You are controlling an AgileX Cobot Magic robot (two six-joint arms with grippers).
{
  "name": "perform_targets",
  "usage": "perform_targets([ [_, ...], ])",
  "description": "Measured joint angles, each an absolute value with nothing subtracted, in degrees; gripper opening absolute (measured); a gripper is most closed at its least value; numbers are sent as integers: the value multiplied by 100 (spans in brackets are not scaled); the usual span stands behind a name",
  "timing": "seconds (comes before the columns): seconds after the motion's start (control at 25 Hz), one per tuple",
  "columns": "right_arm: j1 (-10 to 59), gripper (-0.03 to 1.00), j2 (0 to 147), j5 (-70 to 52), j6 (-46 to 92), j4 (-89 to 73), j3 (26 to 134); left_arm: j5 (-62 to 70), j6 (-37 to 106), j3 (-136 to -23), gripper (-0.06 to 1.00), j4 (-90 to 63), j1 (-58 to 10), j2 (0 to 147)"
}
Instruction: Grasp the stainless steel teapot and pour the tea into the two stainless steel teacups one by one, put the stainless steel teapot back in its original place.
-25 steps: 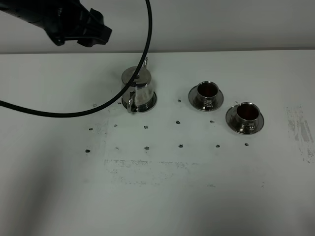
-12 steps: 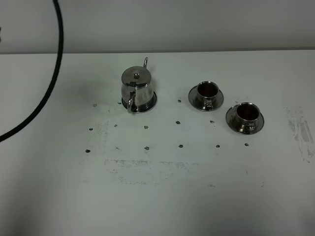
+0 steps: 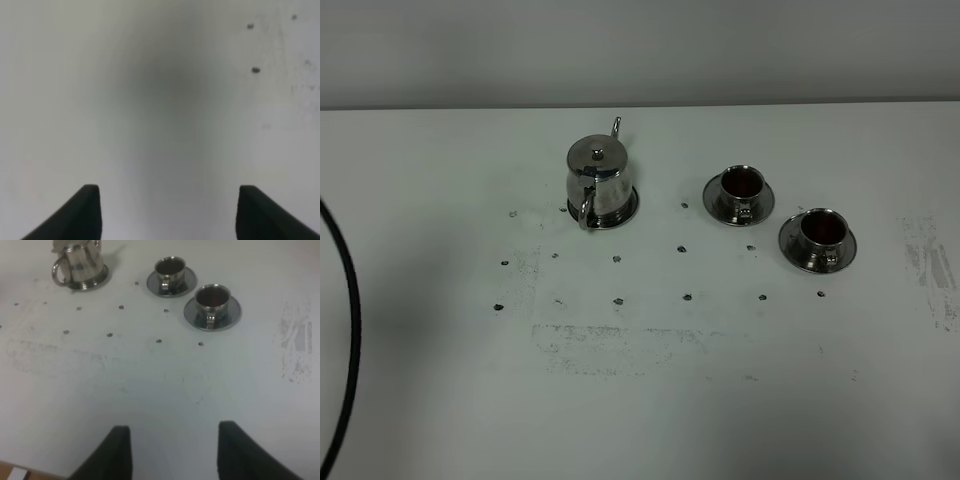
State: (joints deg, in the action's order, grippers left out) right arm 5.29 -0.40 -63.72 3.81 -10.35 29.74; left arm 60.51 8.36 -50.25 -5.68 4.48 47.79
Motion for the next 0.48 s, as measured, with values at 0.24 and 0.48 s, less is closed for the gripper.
perform_targets([
  [0.24, 529, 39, -40, -6372, 381, -1035, 2974, 5982, 834, -3622, 61, -608, 499, 3000],
  [0.48, 529, 39, -40, -6372, 381, -1035, 2974, 5849, 834, -2976, 61, -692, 499, 1802],
])
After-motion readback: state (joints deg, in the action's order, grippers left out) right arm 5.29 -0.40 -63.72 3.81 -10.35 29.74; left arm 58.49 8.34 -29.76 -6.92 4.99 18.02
